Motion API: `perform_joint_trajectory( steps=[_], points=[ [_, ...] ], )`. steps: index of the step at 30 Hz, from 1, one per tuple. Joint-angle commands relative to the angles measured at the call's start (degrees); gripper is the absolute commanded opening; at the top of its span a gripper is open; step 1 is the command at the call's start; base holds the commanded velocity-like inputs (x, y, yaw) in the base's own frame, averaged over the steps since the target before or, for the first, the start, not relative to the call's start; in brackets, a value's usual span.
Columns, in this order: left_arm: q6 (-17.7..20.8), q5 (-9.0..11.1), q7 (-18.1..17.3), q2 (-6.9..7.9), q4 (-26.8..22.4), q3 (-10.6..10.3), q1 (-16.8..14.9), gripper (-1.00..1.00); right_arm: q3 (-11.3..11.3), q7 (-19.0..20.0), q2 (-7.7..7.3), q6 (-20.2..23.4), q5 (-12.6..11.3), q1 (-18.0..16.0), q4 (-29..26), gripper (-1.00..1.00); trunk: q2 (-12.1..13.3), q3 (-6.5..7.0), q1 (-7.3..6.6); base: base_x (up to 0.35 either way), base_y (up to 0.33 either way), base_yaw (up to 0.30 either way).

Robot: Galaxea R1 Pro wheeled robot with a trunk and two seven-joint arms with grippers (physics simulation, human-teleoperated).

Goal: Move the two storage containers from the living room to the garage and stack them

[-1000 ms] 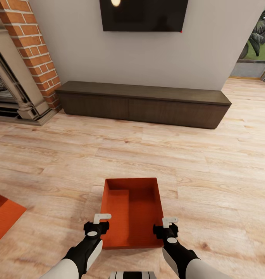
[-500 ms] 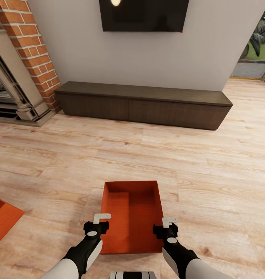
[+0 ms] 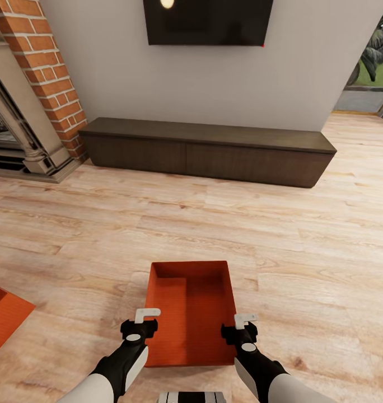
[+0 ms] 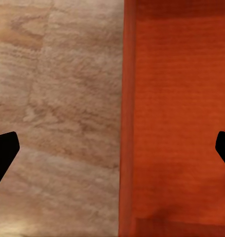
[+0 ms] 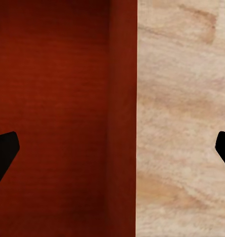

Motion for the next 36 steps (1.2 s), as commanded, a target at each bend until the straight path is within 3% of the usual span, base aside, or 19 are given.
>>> perform_joint_trajectory(
  steps=[1,5,36],
  points=[
    [0.2,0.5,0.4,0.05,-0.1,-0.5,0.0,1.00,0.5,-0.3,-0.01,-0.2,-0.5,0.0,0.1,1.00,-0.4,-0.22,0.22,0.000,0.000,0.000],
    [0.2,0.6,0.4,0.04,-0.1,-0.5,0.0,1.00,0.5,-0.3,-0.01,-0.2,-0.5,0.0,0.1,1.00,-2.0,-0.94,1.09,0.000,0.000,0.000],
    [0.2,0.9,0.1,0.04,-0.1,-0.4,0.0,1.00,0.5,-0.3,-0.09,-0.2,-0.5,0.0,0.1,1.00,-2.0,-0.94,1.09,0.000,0.000,0.000]
  ],
)
